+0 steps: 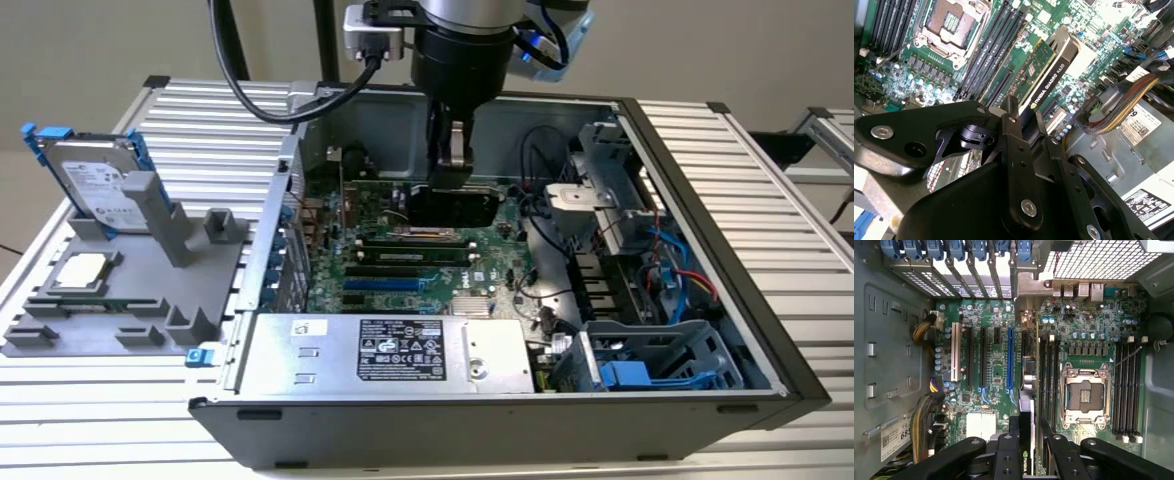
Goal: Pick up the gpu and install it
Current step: 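Insert the gpu into the slot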
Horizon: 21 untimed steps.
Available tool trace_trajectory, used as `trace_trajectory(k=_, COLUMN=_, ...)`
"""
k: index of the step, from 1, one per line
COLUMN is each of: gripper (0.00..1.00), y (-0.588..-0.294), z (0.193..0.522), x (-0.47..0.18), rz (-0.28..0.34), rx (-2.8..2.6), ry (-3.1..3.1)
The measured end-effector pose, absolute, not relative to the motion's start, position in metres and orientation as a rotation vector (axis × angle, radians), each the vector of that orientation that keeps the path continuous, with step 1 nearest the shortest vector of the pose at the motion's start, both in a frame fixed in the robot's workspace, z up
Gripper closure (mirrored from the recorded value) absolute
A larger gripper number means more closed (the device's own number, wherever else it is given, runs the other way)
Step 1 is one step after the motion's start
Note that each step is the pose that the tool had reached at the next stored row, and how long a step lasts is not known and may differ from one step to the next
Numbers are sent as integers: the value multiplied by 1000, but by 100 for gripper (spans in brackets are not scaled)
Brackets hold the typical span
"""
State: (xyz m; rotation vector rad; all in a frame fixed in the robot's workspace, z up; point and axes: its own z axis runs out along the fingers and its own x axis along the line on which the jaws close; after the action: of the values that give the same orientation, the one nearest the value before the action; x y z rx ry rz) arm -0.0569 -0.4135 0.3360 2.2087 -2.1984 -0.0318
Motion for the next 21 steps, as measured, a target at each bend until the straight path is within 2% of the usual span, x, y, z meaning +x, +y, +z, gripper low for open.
trace_trajectory(k=21, gripper=100, y=-416, z=323, x=-60, rz=-35, rx=2207, ry=-2197)
